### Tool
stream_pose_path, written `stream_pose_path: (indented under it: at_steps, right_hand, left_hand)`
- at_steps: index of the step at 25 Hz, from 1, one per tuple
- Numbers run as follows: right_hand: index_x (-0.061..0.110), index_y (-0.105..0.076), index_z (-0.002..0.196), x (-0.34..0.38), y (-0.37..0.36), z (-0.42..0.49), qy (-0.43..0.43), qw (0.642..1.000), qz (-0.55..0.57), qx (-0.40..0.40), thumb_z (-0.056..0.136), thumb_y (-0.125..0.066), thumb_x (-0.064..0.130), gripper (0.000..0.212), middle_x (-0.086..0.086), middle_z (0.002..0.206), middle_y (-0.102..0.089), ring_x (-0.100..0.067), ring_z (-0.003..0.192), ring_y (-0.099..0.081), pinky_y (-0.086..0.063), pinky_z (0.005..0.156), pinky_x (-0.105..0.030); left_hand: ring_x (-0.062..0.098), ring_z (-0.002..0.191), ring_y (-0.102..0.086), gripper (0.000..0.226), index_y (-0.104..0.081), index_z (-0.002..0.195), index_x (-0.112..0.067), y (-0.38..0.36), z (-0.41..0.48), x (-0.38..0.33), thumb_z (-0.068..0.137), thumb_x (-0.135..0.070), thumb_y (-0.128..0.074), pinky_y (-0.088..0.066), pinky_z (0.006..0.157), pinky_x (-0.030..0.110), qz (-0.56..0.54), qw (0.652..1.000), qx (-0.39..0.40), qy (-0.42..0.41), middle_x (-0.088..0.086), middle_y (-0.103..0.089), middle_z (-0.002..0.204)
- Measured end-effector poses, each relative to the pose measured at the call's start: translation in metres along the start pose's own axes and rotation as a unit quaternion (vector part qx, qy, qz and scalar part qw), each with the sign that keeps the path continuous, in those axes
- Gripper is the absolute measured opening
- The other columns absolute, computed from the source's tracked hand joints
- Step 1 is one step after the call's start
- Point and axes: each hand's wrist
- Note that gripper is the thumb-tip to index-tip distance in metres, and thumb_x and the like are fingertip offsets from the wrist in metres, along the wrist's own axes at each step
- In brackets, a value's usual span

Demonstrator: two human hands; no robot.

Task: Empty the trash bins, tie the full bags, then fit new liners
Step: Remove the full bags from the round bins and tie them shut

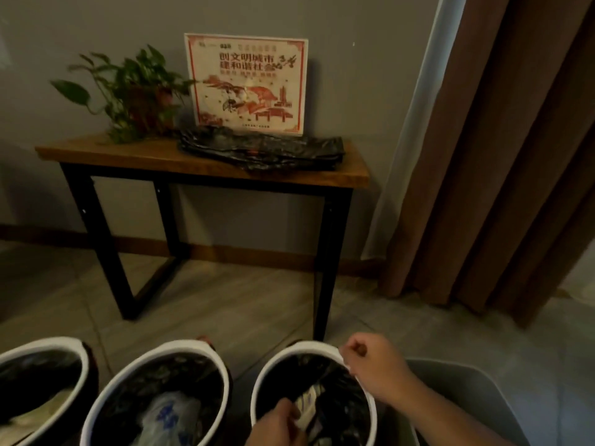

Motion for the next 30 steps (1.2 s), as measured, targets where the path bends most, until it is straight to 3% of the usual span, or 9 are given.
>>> stream_pose_path:
  at_steps: [3, 5, 7, 9, 11, 15, 21, 25, 30]
  right_hand:
    - [0.026, -0.073, 0.085, 0.009, -0.010, -0.016, 0.026, 0.997, -0.057, 0.037, 0.095, -0.066, 0.036, 0.015, 0.004, 0.079, -0.073, -0.013, 0.077, -0.069, -0.056, 0.073, -0.036]
    - [0.022, -0.071, 0.085, 0.011, -0.041, -0.038, 0.064, 0.976, -0.149, 0.143, 0.089, -0.064, 0.045, 0.024, 0.002, 0.084, -0.072, -0.017, 0.082, -0.068, -0.056, 0.074, -0.035]
    - [0.021, -0.067, 0.087, 0.010, -0.077, -0.058, 0.104, 0.923, -0.250, 0.272, 0.085, -0.061, 0.056, 0.035, -0.002, 0.089, -0.066, -0.025, 0.083, -0.063, -0.057, 0.076, -0.039]
    - [0.019, -0.066, 0.110, 0.006, -0.106, -0.067, 0.141, 0.869, -0.335, 0.335, 0.093, -0.064, 0.042, 0.028, -0.010, 0.110, -0.062, -0.033, 0.101, -0.060, -0.056, 0.088, -0.047]
    - [0.013, -0.062, 0.128, -0.001, -0.120, -0.069, 0.165, 0.854, -0.383, 0.312, 0.100, -0.061, 0.021, 0.029, -0.016, 0.126, -0.059, -0.038, 0.115, -0.058, -0.052, 0.093, -0.050]
    - [0.011, -0.060, 0.128, -0.010, -0.124, -0.071, 0.151, 0.863, -0.392, 0.281, 0.100, -0.058, 0.007, 0.029, -0.018, 0.126, -0.062, -0.039, 0.112, -0.061, -0.051, 0.086, -0.049]
    - [0.023, -0.055, 0.117, -0.015, -0.111, -0.077, 0.139, 0.914, -0.299, 0.238, 0.096, -0.057, 0.030, 0.022, -0.010, 0.116, -0.064, -0.032, 0.099, -0.063, -0.045, 0.075, -0.038]
    - [0.027, -0.059, 0.115, -0.020, -0.105, -0.077, 0.116, 0.923, -0.261, 0.260, 0.096, -0.059, 0.030, 0.019, -0.005, 0.113, -0.065, -0.027, 0.096, -0.063, -0.056, 0.082, -0.044]
    - [0.031, -0.065, 0.125, -0.026, -0.104, -0.073, 0.104, 0.933, -0.230, 0.258, 0.096, -0.063, 0.024, 0.029, -0.001, 0.119, -0.066, -0.023, 0.102, -0.064, -0.058, 0.089, -0.043]
  left_hand:
    - [0.017, 0.108, -0.070, 0.020, -0.062, 0.106, -0.026, -0.004, -0.006, 0.006, 0.087, -0.033, -0.066, -0.050, 0.087, 0.024, 0.037, 0.999, -0.026, 0.020, -0.004, -0.075, 0.108]
    - [0.027, 0.106, -0.071, 0.018, -0.058, 0.095, -0.022, -0.006, -0.007, 0.023, 0.087, -0.029, -0.072, -0.048, 0.082, 0.031, -0.003, 0.995, -0.077, 0.062, 0.002, -0.073, 0.098]
    - [0.032, 0.103, -0.070, 0.028, -0.051, 0.090, -0.020, -0.011, -0.006, 0.046, 0.087, -0.030, -0.077, -0.045, 0.077, 0.034, -0.039, 0.987, -0.108, 0.116, -0.002, -0.066, 0.085]
    - [0.030, 0.100, -0.071, 0.032, -0.050, 0.090, -0.023, -0.018, -0.005, 0.064, 0.085, -0.030, -0.081, -0.047, 0.078, 0.033, -0.064, 0.981, -0.100, 0.155, -0.008, -0.065, 0.081]
    - [0.029, 0.092, -0.075, 0.027, -0.057, 0.093, -0.023, -0.028, -0.003, 0.076, 0.082, -0.025, -0.081, -0.057, 0.084, 0.038, -0.110, 0.974, -0.086, 0.177, -0.003, -0.073, 0.084]
    - [0.027, 0.083, -0.076, 0.017, -0.066, 0.097, -0.025, -0.039, -0.001, 0.086, 0.083, -0.019, -0.073, -0.063, 0.084, 0.050, -0.211, 0.948, -0.114, 0.208, 0.003, -0.077, 0.089]
    - [0.032, 0.087, -0.078, 0.017, -0.068, 0.102, -0.017, -0.047, -0.003, 0.096, 0.089, -0.010, -0.075, -0.067, 0.075, 0.048, -0.333, 0.912, -0.112, 0.214, 0.015, -0.077, 0.098]
    - [0.031, 0.084, -0.078, 0.014, -0.068, 0.104, -0.016, -0.050, -0.004, 0.097, 0.093, -0.012, -0.074, -0.066, 0.068, 0.042, -0.333, 0.912, -0.126, 0.205, 0.015, -0.077, 0.096]
    - [0.030, 0.083, -0.077, 0.012, -0.069, 0.104, -0.016, -0.051, -0.007, 0.097, 0.093, -0.013, -0.075, -0.066, 0.079, 0.052, -0.301, 0.924, -0.128, 0.196, 0.012, -0.078, 0.094]
Point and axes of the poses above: each hand's wrist, its own z-axis towards the middle knuckle, its own y-axis out of the back of the hand, x = y × z
